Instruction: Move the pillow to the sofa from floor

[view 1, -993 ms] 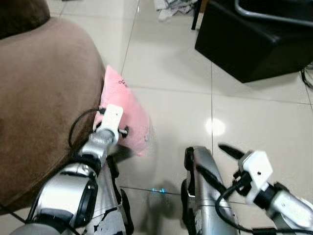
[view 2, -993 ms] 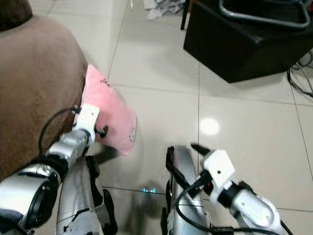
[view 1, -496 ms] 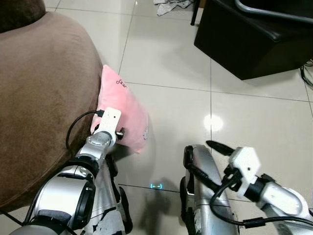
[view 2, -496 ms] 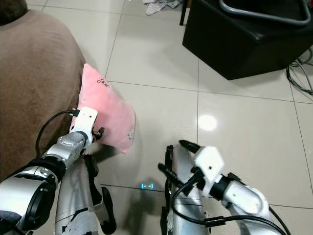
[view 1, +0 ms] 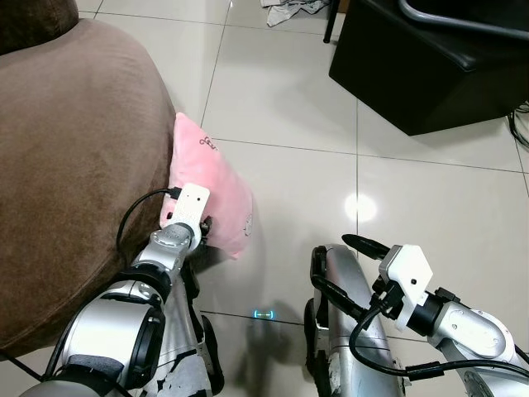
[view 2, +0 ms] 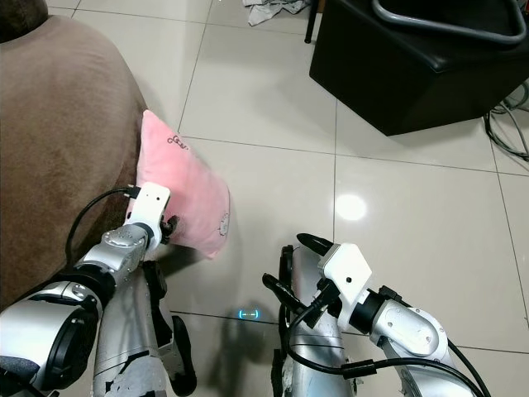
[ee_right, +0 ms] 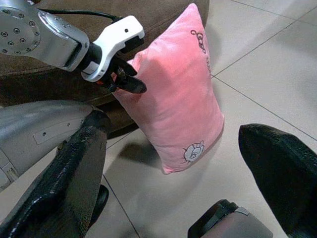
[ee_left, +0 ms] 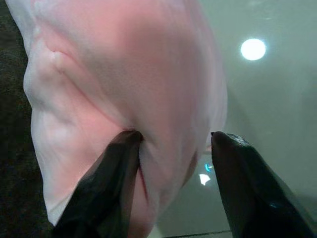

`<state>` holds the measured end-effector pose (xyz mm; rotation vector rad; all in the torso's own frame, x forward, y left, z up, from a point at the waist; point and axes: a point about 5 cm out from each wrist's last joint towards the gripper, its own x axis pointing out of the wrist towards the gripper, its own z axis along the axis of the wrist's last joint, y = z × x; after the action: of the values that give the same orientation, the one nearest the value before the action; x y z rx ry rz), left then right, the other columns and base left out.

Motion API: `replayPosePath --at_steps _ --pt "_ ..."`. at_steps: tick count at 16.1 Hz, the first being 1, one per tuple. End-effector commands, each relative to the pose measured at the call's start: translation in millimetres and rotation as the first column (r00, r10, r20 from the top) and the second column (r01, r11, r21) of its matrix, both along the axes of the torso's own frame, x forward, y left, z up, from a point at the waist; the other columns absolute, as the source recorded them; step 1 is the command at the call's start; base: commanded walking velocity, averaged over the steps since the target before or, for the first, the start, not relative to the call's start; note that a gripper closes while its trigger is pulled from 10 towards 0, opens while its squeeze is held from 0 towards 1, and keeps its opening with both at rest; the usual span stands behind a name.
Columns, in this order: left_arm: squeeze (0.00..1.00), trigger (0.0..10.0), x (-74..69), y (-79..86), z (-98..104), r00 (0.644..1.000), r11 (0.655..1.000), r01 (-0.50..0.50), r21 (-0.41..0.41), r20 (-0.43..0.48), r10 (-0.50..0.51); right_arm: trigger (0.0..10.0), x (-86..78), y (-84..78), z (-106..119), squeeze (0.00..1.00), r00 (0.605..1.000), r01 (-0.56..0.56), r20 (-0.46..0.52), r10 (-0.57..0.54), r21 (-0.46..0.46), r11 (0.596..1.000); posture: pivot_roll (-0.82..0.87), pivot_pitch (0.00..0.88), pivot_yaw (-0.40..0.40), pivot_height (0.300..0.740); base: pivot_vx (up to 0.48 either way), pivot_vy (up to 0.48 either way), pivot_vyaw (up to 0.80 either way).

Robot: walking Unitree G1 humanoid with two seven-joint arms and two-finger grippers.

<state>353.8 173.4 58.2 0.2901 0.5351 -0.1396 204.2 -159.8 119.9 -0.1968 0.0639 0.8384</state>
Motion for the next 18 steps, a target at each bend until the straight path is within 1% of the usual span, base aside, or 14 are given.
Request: replayPosePath --at_steps 1,8,11,12,13,14,15,16,17,18 --pt "0.0 0.0 -8.9 0.0 -13 0.998 1.0 0.01 0.0 -0.057 -0.01 10.0 -2.6 -0.3 -6 0.0 1.0 -0.008 -0.025 0.008 -0.014 1.0 -0.13 0.338 -0.003 0.515 0.0 0.0 0.0" --pt "0.0 0.0 -8.3 -6.5 -12 0.998 0.999 0.034 -0.03 -0.057 -0.035 10.0 -0.1 1.9 -5 0.0 1.0 -0.002 -0.012 0.002 -0.02 1.0 -0.13 0.321 0.007 0.515 0.0 0.0 0.0" --pt "0.0 0.0 -7.3 -11.5 -11 0.998 0.995 0.033 -0.092 -0.042 -0.037 10.0 1.5 1.1 -6 0.0 1.0 0.019 0.002 -0.019 -0.031 0.999 -0.13 0.303 0.014 0.515 0.0 0.0 0.0" --pt "0.0 0.0 -5.9 -15.7 -9 0.999 0.988 0.034 -0.153 -0.026 -0.038 10.0 1.7 1.3 -6 0.0 0.999 0.034 0.014 -0.033 -0.035 0.999 -0.13 0.294 0.017 0.515 0.0 0.0 0.0" --pt "0.0 0.0 -3.3 -22.2 -4 0.999 0.97 0.047 -0.238 0.0 -0.049 10.0 1.6 1.0 -6 0.0 0.997 0.067 0.027 -0.066 -0.027 0.997 -0.13 0.281 0.02 0.515 0.0 0.0 0.0" --pt "0.0 0.0 -0.5 -28.2 1 0.998 0.944 0.058 -0.325 0.025 -0.052 10.0 2.2 -0.5 -6 0.0 0.994 0.105 0.042 -0.103 -0.026 0.994 -0.13 0.267 0.024 0.515 0.0 0.0 0.0" --pt "0.0 0.0 0.0 -29.4 2 0.998 0.938 0.059 -0.342 0.03 -0.052 10.0 2.5 -0.9 -6 0.0 0.993 0.112 0.045 -0.111 -0.027 0.993 -0.13 0.267 0.024 0.515 0.0 0.0 0.0" --pt "0.0 0.0 4.8 -36.3 11 0.995 0.91 0.1 -0.402 0.067 -0.079 10.0 4.4 -4.4 -6 0.0 0.981 0.185 0.057 -0.184 -0.027 0.982 -0.13 0.237 0.035 0.515 0.0 0.0 0.0" --pt "0.0 0.0 8.7 -39.4 19 0.991 0.886 0.123 -0.446 0.1 -0.087 10.0 4.5 -7.8 -5 0.0 0.968 0.247 0.058 -0.245 -0.026 0.969 -0.13 0.223 0.038 0.515 0.0 0.0 0.0" --pt "0.0 0.0 13.7 -40.9 29 0.988 0.851 0.135 -0.508 0.136 -0.076 10.0 3.7 -11.7 -3 0.0 0.947 0.316 0.064 -0.315 -0.008 0.949 -0.13 0.212 0.04 0.515 0.0 0.0 0.0"
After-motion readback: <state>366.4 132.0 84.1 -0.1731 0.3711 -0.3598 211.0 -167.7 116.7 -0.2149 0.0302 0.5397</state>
